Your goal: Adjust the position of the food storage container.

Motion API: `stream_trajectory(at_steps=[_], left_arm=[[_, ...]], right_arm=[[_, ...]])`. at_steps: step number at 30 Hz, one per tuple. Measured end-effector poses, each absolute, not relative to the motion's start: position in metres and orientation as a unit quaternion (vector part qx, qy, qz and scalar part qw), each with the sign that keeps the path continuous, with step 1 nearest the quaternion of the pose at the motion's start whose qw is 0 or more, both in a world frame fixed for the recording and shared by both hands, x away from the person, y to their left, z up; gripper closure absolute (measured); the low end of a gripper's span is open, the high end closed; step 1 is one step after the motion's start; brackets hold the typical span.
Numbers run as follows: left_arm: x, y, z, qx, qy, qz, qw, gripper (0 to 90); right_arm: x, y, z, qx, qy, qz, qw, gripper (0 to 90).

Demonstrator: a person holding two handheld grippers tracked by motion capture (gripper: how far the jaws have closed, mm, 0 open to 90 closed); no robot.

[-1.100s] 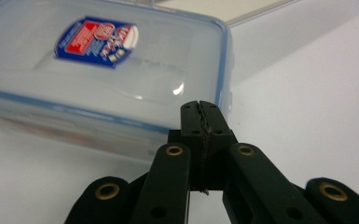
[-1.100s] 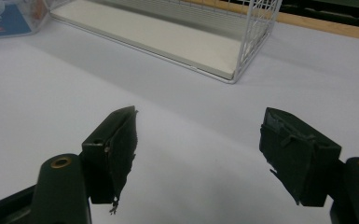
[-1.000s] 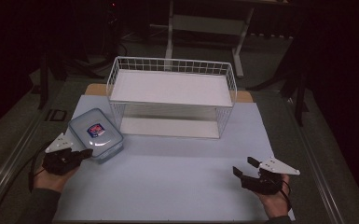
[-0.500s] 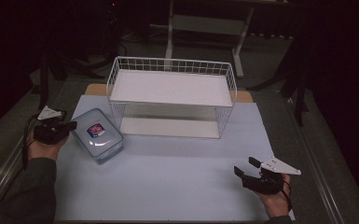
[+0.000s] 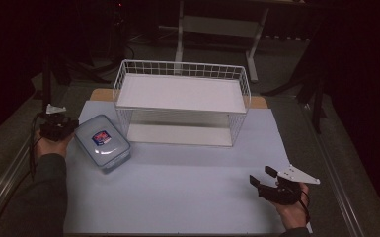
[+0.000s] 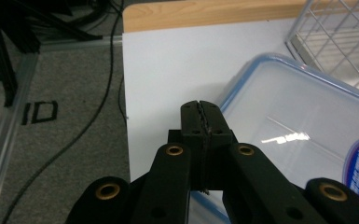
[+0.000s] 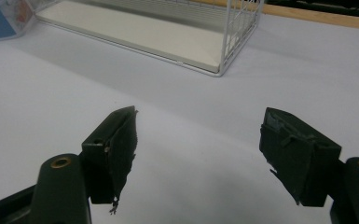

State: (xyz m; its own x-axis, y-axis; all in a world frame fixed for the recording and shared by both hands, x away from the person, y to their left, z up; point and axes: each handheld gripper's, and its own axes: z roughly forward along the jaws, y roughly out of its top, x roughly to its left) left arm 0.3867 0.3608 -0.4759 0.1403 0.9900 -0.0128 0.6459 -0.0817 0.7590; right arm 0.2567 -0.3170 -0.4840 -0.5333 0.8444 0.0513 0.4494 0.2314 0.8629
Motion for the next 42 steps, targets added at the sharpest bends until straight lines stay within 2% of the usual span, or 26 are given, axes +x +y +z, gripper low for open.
stream_trajectory(at_steps=[6, 9, 13, 22, 28, 42], left_arm=[[0.395, 0.363, -0.480, 0.685, 0.605, 0.275, 0.297, 89.6], [0.395, 0.365, -0.483, 0.677, 0.612, 0.274, 0.304, 90.0], [0.390, 0.363, -0.482, 0.696, 0.594, 0.267, 0.303, 90.0], [0.344, 0.339, -0.482, 0.735, 0.542, 0.244, 0.327, 90.0], [0.314, 0.322, -0.485, 0.735, 0.532, 0.217, 0.360, 90.0], [0.284, 0.258, -0.494, 0.784, 0.463, 0.151, 0.384, 90.0]], right_arm=[[0.257, -0.319, -0.485, 0.435, 0.752, 0.443, 0.221, 27.1], [0.256, -0.319, -0.485, 0.435, 0.752, 0.443, 0.222, 27.1], [0.256, -0.317, -0.486, 0.435, 0.754, 0.441, 0.221, 27.1], [0.255, -0.314, -0.485, 0.428, 0.757, 0.444, 0.218, 27.1], [0.254, -0.312, -0.482, 0.419, 0.757, 0.451, 0.220, 27.2], [0.254, -0.311, -0.481, 0.419, 0.756, 0.453, 0.218, 27.2]])
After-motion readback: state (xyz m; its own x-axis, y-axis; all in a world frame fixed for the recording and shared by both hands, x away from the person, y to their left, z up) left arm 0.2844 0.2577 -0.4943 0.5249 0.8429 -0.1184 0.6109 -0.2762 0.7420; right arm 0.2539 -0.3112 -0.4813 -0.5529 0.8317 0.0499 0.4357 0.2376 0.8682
